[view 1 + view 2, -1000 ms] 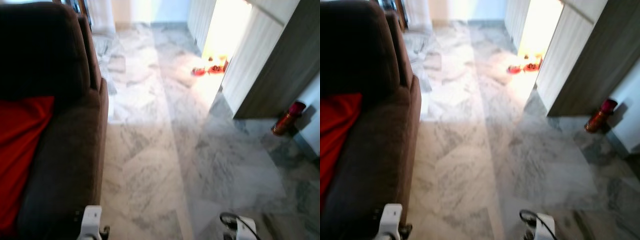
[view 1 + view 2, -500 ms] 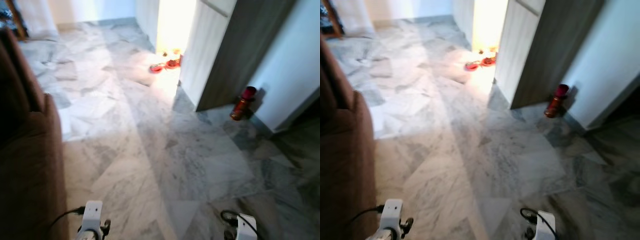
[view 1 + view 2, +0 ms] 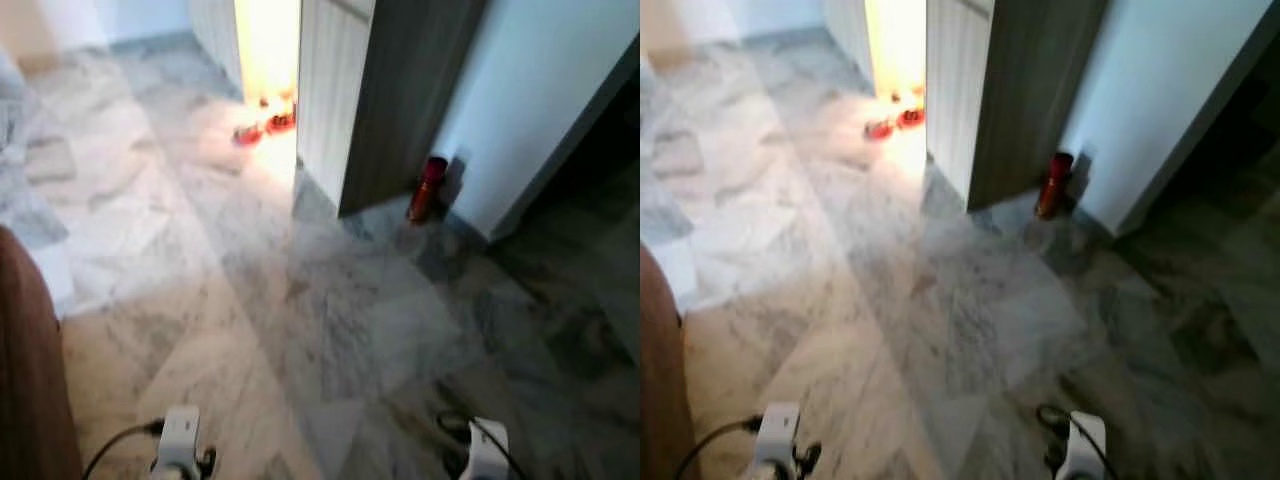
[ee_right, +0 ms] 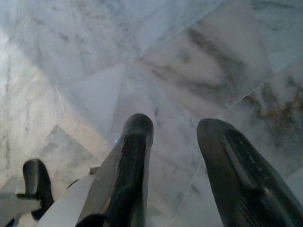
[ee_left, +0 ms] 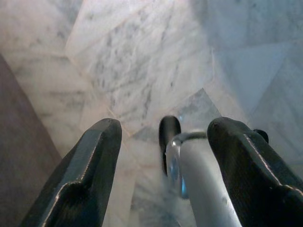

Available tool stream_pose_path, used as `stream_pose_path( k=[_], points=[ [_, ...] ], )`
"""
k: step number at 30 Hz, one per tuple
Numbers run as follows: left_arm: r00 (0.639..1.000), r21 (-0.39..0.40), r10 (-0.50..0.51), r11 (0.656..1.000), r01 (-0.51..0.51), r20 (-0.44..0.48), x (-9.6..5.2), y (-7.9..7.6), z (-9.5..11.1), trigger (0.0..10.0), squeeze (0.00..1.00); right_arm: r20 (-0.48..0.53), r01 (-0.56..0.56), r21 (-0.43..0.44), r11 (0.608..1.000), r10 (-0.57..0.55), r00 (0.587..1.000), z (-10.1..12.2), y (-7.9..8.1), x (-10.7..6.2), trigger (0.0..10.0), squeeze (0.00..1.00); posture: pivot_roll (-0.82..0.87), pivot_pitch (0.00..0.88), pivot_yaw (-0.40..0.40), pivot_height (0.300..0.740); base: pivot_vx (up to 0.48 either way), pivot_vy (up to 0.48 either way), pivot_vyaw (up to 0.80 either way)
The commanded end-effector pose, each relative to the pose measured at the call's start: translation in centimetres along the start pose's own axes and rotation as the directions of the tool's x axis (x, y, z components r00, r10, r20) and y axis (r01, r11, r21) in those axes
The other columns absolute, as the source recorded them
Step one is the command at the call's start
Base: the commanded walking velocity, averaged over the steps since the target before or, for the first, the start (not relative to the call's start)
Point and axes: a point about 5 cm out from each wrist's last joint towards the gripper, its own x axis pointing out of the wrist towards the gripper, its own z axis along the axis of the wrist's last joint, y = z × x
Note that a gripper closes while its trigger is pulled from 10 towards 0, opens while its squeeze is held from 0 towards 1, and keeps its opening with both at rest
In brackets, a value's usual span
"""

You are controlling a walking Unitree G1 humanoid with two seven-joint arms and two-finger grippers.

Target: Move the pillow to the sofa from floor

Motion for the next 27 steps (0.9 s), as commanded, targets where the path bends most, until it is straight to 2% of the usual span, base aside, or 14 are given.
stream_pose_path(
  k=[1, 27],
  points=[
    [0.999, 0.004, 0.010, 1.000, -0.010, -0.041, -0.27, 0.36, -1.19, 10.0, 0.00, -0.033, 0.007, 0.018, 1.000, -0.006, 0.999, -1.11, -0.07, -0.24, 10.0, 0.00, 0.08, 0.076, -0.051, 0.740, 0.000, 0.000, 0.00],
    [0.999, 0.007, 0.012, 1.000, -0.012, -0.047, -0.30, 0.38, -1.32, 10.0, 0.00, -0.031, 0.006, 0.017, 1.000, -0.005, 1.000, -1.07, -0.07, -0.24, 10.0, 0.00, 0.08, 0.076, -0.051, 0.740, 0.000, 0.000, 0.00]
  ],
)
